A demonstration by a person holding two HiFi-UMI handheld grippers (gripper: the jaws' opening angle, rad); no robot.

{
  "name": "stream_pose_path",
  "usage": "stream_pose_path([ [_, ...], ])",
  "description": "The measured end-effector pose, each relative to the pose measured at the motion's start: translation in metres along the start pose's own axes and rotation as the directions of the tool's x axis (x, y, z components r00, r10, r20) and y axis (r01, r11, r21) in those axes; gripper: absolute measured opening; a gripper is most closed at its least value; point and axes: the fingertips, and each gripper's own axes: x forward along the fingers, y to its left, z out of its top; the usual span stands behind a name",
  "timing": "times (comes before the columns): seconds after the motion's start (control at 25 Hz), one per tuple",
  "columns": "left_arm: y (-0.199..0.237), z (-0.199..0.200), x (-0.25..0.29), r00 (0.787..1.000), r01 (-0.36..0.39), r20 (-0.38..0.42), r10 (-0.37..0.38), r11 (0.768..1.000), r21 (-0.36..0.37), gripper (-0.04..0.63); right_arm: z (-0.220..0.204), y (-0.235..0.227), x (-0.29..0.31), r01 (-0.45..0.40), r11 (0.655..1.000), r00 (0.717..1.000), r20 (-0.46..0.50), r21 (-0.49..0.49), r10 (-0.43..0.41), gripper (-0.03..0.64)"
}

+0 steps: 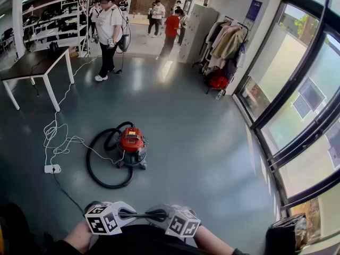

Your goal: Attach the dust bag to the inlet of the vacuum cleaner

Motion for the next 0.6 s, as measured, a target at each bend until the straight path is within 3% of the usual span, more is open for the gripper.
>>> stream_pose_path([
  [0.6, 0.0013, 0.0005, 0.0049, 1.0, 0.0, -0.01, 0.0, 1.0, -0.02, 0.041, -0.0051, -0.002, -0.0006, -0.02, 1.0, 1.0, 0.006, 0.011, 0.019, 0.031],
])
